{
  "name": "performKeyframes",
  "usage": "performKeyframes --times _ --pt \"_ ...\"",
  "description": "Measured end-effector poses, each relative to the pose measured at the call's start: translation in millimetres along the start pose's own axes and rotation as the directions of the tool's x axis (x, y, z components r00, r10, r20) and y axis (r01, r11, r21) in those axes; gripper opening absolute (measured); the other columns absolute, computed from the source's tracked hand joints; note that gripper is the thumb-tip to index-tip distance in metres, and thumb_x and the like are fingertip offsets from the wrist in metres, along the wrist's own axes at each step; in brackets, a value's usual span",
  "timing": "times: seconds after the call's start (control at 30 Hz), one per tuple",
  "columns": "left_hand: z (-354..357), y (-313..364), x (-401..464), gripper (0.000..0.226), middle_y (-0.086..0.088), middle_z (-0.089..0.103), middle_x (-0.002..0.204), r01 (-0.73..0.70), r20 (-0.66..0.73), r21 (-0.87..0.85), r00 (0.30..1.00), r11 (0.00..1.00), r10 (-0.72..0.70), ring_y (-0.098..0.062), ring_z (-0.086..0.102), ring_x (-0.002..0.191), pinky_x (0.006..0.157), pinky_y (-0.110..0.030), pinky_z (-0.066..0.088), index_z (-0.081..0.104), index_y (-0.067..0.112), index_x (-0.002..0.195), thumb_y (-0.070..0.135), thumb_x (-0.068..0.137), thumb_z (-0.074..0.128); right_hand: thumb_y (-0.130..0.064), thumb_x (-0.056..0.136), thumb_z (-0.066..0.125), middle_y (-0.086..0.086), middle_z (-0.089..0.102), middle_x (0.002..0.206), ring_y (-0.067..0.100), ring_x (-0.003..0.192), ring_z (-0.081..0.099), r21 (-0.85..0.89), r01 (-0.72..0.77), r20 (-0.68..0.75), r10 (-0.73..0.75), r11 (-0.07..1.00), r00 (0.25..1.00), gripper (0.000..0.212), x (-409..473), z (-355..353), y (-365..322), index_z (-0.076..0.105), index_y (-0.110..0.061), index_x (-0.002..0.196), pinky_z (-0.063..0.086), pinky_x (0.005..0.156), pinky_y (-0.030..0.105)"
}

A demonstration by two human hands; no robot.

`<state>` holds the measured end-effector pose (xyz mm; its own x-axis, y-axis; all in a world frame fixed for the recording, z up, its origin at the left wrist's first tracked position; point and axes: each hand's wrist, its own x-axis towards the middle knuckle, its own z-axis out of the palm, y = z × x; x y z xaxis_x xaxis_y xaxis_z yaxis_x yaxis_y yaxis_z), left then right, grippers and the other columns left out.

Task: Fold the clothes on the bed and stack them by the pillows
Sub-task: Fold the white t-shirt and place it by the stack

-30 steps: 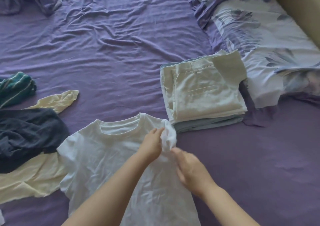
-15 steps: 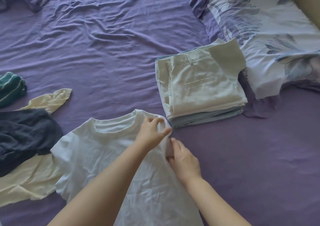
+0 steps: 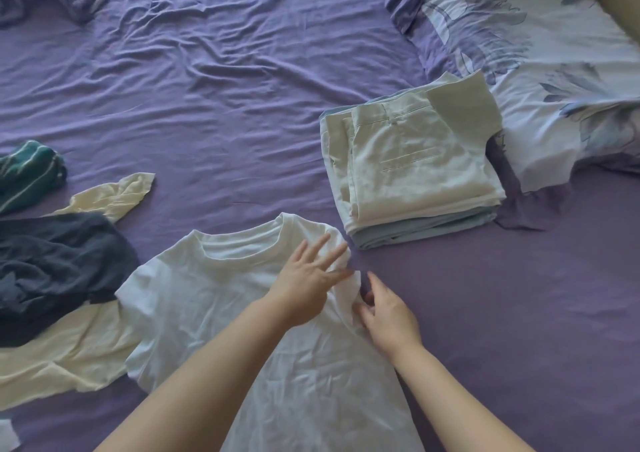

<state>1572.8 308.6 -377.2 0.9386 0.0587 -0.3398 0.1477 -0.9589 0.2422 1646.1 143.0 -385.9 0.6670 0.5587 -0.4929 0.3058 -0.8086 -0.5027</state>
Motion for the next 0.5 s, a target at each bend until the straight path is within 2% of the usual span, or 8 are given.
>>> performKeyframes --times 0.07,0.13,0.2,0.3,0.37,0.4,0.5 --pt "-1 6 0 0.052 0.011 0.016 0.158 0.007 -0.011 -0.05 1.0 0.999 -0.008 -0.02 -0.006 0.147 0.118 -0.041 -0.001 0.042 0.035 0.139 0.019 0.089 0.041 -0.033 0.09 0.055 -0.002 0.057 0.101 0.02 0.097 0.056 -0.037 0.01 -0.037 -0.011 0.999 0.999 0.028 -4 0 -1 0.057 -0.022 0.115 0.043 0.073 0.033" --pt "-4 8 2 0.036 0.006 0.041 0.144 0.065 -0.073 -0.034 0.995 0.997 -0.067 -0.02 0.012 0.145 0.116 -0.037 0.01 0.056 0.027 0.126 0.033 0.095 0.04 -0.031 0.088 0.058 -0.002 0.058 0.095 0.021 0.094 0.055 -0.071 0.027 -0.099 -0.034 0.997 0.995 0.017 -8 1 0 0.062 -0.02 0.099 0.039 0.073 0.032" --pt "-7 11 5 0.043 0.003 0.054 0.127 0.157 -0.071 0.007 0.985 0.988 -0.156 -0.02 0.029 0.136 0.111 -0.034 0.019 0.064 0.023 0.114 0.052 0.094 0.039 -0.03 0.086 0.062 -0.001 0.06 0.095 0.022 0.094 0.052 -0.107 0.059 -0.17 -0.077 0.992 0.982 0.012 -12 2 1 0.063 -0.019 0.091 0.036 0.076 0.032" --pt "-13 21 11 0.058 0.001 0.053 0.123 0.308 0.007 -0.007 0.951 0.951 -0.308 -0.022 0.034 0.129 0.112 -0.044 0.018 0.065 0.022 0.109 0.069 0.084 0.041 -0.023 0.082 0.067 -0.002 0.061 0.099 0.023 0.095 0.053 -0.048 0.133 -0.207 -0.14 0.99 0.968 0.01 -19 5 5 0.061 -0.016 0.084 0.037 0.079 0.034" --pt "-14 30 14 0.048 0.0 0.05 0.125 0.354 -0.01 -0.019 0.935 0.935 -0.354 -0.024 0.033 0.128 0.112 -0.047 0.017 0.064 0.023 0.11 0.06 0.086 0.045 -0.023 0.084 0.062 -0.003 0.06 0.1 0.021 0.097 0.055 -0.049 0.146 -0.178 -0.153 0.988 0.972 0.009 -24 6 8 0.054 -0.019 0.084 0.035 0.08 0.033" --pt "-14 33 15 0.038 0.0 0.049 0.125 0.351 -0.043 -0.024 0.935 0.936 -0.351 -0.024 0.033 0.126 0.11 -0.044 0.02 0.064 0.024 0.11 0.051 0.088 0.047 -0.026 0.086 0.059 -0.005 0.06 0.097 0.02 0.097 0.055 -0.085 0.139 -0.177 -0.152 0.987 0.972 0.01 -26 6 10 0.051 -0.021 0.087 0.033 0.08 0.033" --pt "-21 39 19 0.023 0.002 0.05 0.115 0.293 -0.202 -0.169 0.924 0.941 -0.324 -0.022 0.04 0.113 0.09 -0.031 0.033 0.067 0.027 0.102 0.036 0.088 0.051 -0.033 0.087 0.056 -0.008 0.062 0.102 0.017 0.101 0.054 -0.129 0.082 -0.194 -0.106 0.988 0.975 0.026 -31 -1 19 0.048 -0.026 0.111 0.029 0.083 0.032"
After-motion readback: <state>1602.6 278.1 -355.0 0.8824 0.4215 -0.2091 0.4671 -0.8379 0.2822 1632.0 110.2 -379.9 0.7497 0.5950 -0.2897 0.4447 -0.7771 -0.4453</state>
